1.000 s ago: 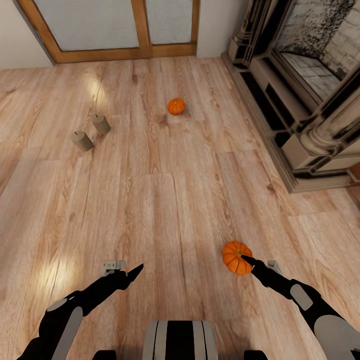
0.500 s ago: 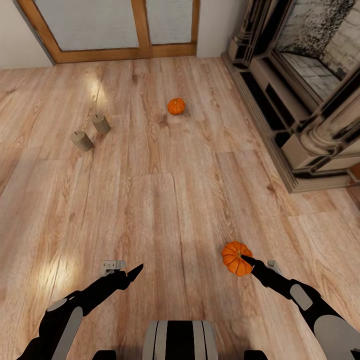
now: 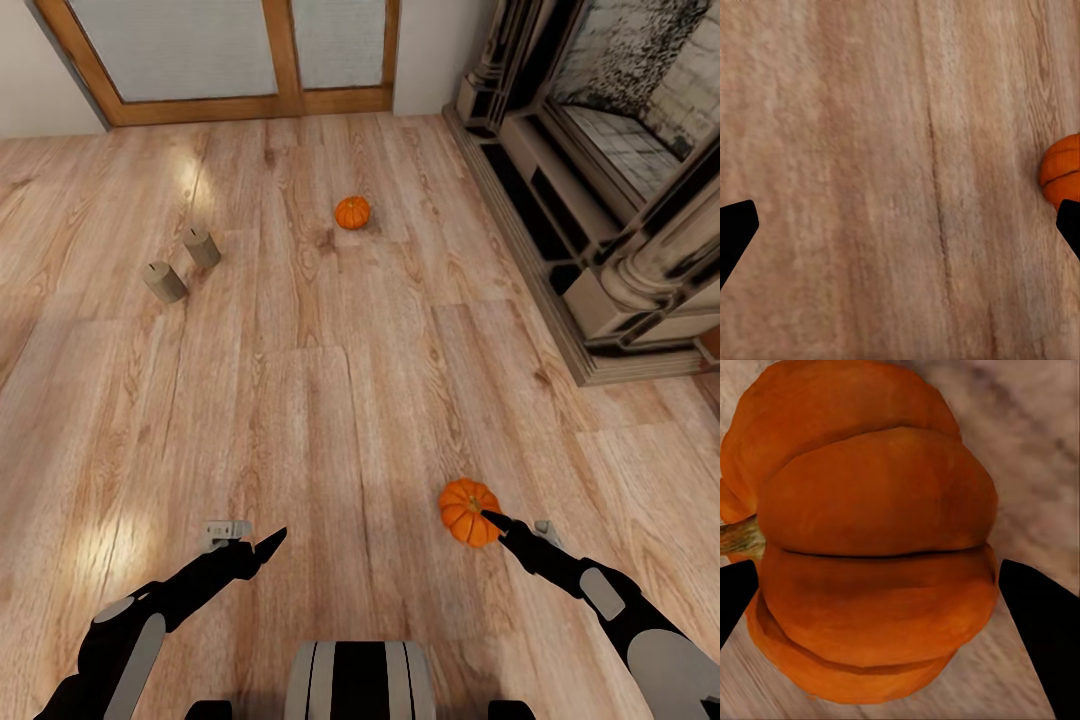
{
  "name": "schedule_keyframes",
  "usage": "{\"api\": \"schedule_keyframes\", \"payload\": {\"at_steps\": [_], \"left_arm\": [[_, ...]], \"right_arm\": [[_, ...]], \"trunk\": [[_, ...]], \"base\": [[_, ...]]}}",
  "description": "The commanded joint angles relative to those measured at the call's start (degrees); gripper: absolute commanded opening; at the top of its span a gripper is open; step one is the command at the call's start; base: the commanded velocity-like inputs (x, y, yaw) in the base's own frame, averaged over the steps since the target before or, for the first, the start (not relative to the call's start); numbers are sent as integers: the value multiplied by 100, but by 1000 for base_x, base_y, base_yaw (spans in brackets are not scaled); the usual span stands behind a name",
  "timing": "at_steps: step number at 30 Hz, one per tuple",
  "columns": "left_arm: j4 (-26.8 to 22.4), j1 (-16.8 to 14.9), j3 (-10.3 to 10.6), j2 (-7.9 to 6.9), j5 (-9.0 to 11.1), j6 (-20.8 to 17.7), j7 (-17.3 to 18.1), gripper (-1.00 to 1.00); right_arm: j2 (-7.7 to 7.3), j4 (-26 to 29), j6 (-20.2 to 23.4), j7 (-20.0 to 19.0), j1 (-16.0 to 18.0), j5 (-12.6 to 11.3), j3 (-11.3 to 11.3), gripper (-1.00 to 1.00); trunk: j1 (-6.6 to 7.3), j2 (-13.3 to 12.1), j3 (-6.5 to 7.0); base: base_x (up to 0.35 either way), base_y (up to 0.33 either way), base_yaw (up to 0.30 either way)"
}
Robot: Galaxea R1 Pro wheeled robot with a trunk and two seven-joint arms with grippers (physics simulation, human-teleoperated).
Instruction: Place each of the two pumpkins and all three candles from the living room inside a cabinet in the living room (use any cabinet), then make sure every cabinet is closed, and position the cauldron so it is next to a table in the living room.
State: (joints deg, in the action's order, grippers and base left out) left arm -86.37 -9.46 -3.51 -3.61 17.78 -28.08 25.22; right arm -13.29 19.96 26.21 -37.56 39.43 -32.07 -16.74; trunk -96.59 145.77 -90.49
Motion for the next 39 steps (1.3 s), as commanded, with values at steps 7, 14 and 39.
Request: {"api": "schedule_keyframes", "payload": {"at_steps": [7,14,39], "left_arm": [[-3,0,-4,1,50,-49,9,100],[-3,2,-5,1,50,-49,9,100],[-3,1,-3,2,49,-49,14,100]], "right_arm": [[4,-1,51,-6,3,-38,-31,-100],[6,-1,51,-6,3,-37,-25,-100],[8,8,54,-12,3,-42,-28,-100]], "trunk": [[1,1,-3],[1,1,-3],[1,1,-3]], "base": [[0,0,0],[0,0,0],[0,0,0]]}}
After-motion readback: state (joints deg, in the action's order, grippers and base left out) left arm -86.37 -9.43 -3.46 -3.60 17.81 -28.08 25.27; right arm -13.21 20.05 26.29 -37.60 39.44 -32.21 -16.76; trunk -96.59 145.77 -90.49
